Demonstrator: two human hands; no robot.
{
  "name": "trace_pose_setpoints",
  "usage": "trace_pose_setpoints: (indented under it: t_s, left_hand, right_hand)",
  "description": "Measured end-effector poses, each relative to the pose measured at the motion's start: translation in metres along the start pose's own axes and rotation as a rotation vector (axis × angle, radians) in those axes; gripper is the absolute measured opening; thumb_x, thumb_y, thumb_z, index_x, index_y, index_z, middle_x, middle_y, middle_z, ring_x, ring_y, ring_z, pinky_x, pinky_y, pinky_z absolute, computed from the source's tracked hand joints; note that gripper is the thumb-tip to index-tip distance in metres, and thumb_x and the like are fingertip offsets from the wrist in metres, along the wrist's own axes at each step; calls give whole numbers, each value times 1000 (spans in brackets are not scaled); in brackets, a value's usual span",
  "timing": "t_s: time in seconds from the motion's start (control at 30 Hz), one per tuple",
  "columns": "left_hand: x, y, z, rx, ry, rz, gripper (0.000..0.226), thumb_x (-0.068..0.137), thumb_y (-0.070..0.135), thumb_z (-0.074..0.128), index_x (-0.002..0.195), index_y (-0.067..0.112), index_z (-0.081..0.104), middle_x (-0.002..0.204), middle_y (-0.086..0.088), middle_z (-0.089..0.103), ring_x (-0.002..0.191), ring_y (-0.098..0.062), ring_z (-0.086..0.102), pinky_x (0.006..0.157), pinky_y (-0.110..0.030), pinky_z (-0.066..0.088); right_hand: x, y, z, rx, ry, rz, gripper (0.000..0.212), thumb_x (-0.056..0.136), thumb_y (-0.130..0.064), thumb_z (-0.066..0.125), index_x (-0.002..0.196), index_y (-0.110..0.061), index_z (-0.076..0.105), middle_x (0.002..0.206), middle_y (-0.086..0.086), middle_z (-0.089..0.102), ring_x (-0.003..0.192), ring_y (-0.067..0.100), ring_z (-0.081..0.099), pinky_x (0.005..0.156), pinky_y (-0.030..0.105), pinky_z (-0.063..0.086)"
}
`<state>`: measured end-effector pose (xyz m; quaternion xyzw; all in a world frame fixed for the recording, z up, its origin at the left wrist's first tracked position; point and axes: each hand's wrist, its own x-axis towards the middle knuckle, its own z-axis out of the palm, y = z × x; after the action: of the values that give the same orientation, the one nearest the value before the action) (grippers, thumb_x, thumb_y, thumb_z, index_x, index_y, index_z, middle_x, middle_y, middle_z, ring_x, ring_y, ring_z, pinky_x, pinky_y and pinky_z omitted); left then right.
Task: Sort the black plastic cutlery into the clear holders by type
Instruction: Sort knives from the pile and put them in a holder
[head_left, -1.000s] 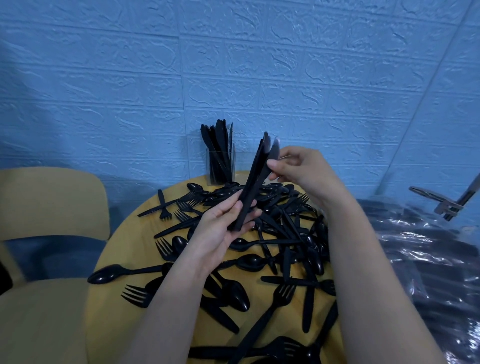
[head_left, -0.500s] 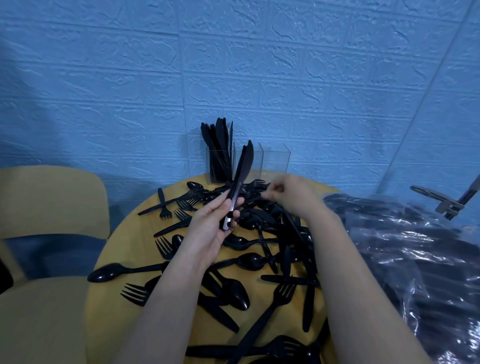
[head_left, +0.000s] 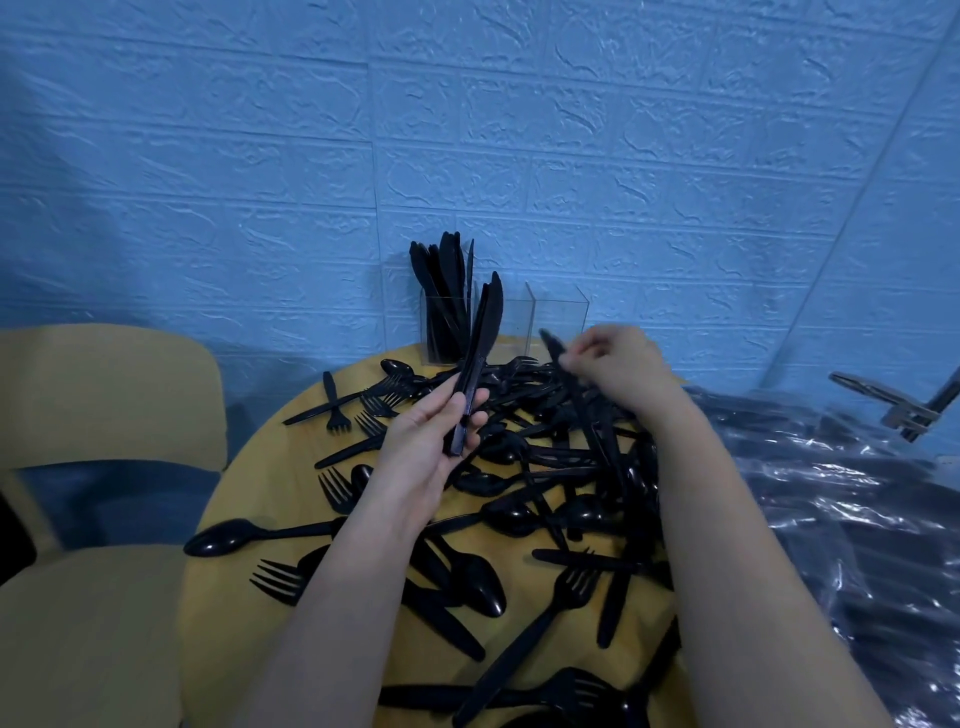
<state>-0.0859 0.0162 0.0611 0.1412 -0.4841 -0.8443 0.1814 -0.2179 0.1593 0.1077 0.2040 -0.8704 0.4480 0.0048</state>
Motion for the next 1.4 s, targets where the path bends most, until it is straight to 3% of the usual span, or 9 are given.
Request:
trace_pose_setpoints:
  t_s: [0.1,0.3,0.43,0.63,0.83,1.1,1.27,1.4]
  left_hand:
    - [0,-2,-1,53,-14,23,32,96,5,48,126,8,59,96,-5,71,73,-9,64,64,-20,51]
    - [-3,-2,3,127,-85,44,32,96,7,48,125,15,61,101,0,73,89,-12,69,75,-22,55]
    - [-5,-1,3,102,-164,30,27,96,8,49,115,20,63,98,-1,73,83,-13,70,73,-23,56]
    - [-4,-5,2,120,-243,1,26,96,8,49,109,23,65,96,1,72,71,-5,61,61,-18,50]
    - [-6,-2,1,70,-220,-43,27,96,5,46,108,21,65,92,0,73,67,-5,57,59,-17,46]
    - [-6,8,10,138,-188,-73,30,95,4,48,105,24,68,94,-1,73,66,-5,60,61,-19,48]
    - [31,38,21,341,-216,16,27,99,10,46,113,27,63,98,4,72,76,-4,63,70,-19,52]
    - [85,49,14,808,-91,179,31,100,21,45,129,21,57,122,3,64,110,-11,59,97,-25,45]
  right_hand:
    - [-5,-15,-14,272,87,-107,4,89,-13,64,90,-16,62,67,-2,59,60,7,56,60,19,42]
    - [-11,-29,-11,630,-90,-145,8,91,-5,59,85,-10,57,73,3,60,59,6,61,62,18,47]
    - [-9,-25,2,575,-112,-133,4,92,-2,57,90,-5,56,72,6,61,56,3,62,59,15,48]
    - [-8,-22,12,477,-60,-82,8,90,-10,62,88,-12,55,72,3,63,54,5,61,55,16,49]
    - [-9,-18,15,605,-203,42,40,87,-20,66,122,-11,47,99,6,64,58,8,57,52,20,45]
    - [5,-29,7,597,-358,32,3,87,-6,63,89,-4,61,69,4,67,51,9,56,48,17,44]
    - [43,-51,1,568,-253,-4,5,88,-3,62,84,-3,59,70,12,62,46,11,55,49,19,47]
    - [80,-59,2,475,-89,-62,6,90,-6,61,85,-3,59,71,12,62,44,8,56,49,19,49]
